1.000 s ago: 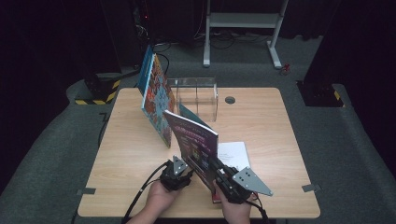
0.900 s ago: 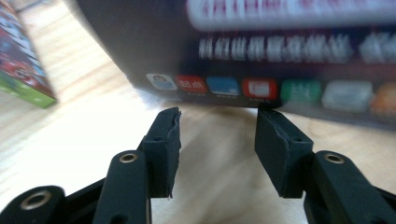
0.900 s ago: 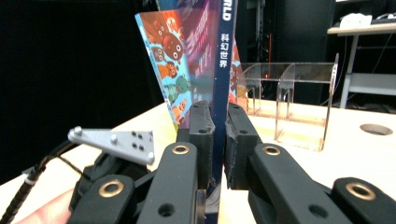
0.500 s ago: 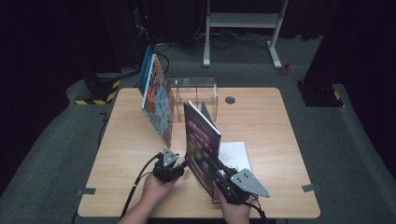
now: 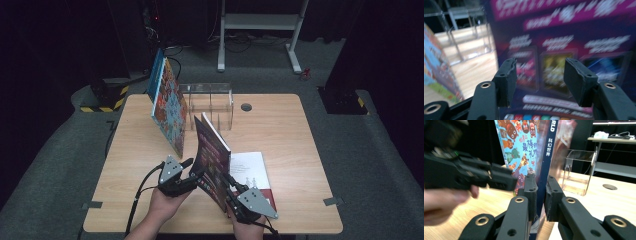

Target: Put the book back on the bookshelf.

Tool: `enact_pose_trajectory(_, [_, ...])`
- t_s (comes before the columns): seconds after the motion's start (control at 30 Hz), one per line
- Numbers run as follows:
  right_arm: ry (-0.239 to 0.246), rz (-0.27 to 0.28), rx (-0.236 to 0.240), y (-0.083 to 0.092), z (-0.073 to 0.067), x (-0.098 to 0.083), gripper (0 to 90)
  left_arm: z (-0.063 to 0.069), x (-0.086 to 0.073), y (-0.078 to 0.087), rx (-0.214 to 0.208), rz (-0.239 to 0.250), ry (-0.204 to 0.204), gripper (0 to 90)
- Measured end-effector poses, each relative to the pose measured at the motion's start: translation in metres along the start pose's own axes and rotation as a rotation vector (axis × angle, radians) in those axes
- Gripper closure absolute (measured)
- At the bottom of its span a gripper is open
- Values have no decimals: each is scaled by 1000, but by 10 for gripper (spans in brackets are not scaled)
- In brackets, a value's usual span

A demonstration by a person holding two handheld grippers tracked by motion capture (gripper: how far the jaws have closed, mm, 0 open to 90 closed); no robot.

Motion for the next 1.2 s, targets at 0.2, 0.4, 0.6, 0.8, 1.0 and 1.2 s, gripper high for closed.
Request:
enact_pose_trajectory(0.2, [49,6,-30,-1,-5,-3,818,21,20,12,-46,72,-16,398])
enact_pose_trajectory(0.4, [62,6,-43,-1,-4,-5,811,42,36,18,-103,112,-36,376])
enact_pose_trajectory(0.6, [70,6,-51,-1,-3,-6,809,54,47,17,-111,133,-45,354])
enact_pose_trajectory(0.8, [81,9,-60,0,-4,-7,807,64,55,5,-104,130,-11,298])
enact_pose_trajectory(1.0, [86,11,-62,0,-4,-7,806,72,60,-5,-69,124,-9,265])
enact_pose_trajectory(1.2, [99,26,-42,0,-8,-7,807,73,61,-13,-52,100,-7,252])
Point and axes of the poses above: each handheld gripper's, and its own axes: y roughly backward along the jaws, x roughly out of its top, z roughly to its right, the point moved 6 cm from there along -y, roughly forward along the jaws, and after that the axes turned 5 degrees about -x, right-handed, at the moved point
